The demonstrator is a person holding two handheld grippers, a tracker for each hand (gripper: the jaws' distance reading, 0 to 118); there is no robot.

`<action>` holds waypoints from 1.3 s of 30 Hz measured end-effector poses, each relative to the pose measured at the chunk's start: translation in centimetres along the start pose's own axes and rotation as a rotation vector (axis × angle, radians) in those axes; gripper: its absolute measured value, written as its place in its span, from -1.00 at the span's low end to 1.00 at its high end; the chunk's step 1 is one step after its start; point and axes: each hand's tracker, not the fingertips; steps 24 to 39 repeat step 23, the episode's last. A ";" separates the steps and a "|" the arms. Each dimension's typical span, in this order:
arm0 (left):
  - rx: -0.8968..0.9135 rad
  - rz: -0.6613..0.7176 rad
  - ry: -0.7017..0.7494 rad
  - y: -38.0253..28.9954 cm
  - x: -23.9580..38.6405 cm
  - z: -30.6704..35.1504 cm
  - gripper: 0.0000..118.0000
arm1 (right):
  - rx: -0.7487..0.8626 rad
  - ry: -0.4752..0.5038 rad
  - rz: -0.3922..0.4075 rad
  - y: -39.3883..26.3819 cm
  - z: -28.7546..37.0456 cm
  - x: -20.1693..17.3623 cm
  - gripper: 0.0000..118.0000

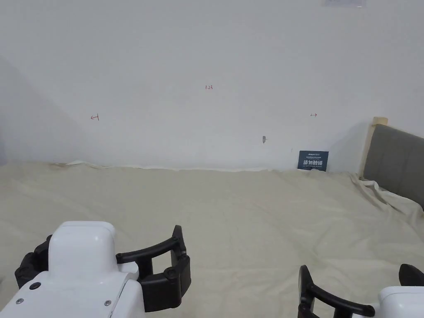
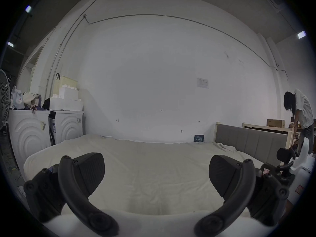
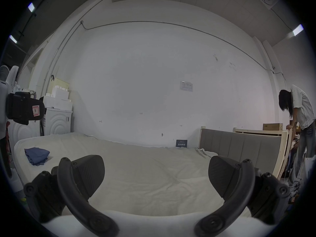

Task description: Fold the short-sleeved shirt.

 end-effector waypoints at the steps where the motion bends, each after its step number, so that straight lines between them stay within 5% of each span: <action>1: -0.003 0.003 -0.001 0.0 -0.1 0.0 1.00 | -0.002 0.003 -0.003 -0.1 0.0 -0.1 1.00; 39: -0.038 0.122 0.006 -0.3 -1.0 0.2 1.00 | -0.010 -0.011 -0.005 -0.1 0.5 -0.5 1.00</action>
